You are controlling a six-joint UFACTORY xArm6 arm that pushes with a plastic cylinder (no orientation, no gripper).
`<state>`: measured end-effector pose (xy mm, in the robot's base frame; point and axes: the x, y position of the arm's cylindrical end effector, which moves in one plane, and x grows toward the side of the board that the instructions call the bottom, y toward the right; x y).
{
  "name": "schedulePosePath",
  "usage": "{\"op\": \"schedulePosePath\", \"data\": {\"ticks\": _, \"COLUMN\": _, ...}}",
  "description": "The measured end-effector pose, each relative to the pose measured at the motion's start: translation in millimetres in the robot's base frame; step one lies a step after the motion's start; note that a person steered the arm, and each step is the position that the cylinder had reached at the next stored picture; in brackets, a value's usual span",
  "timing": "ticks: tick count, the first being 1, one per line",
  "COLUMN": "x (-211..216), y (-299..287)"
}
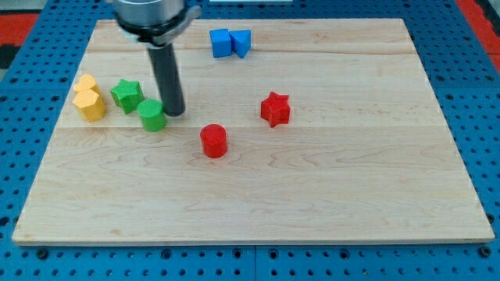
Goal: Move the green circle up a bit
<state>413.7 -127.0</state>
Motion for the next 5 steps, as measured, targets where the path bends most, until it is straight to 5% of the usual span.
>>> {"op": "schedulePosePath", "data": {"ticks": 2, "x": 37, "y": 15}}
{"op": "schedulePosePath", "data": {"ticks": 5, "x": 33, "y": -65}}
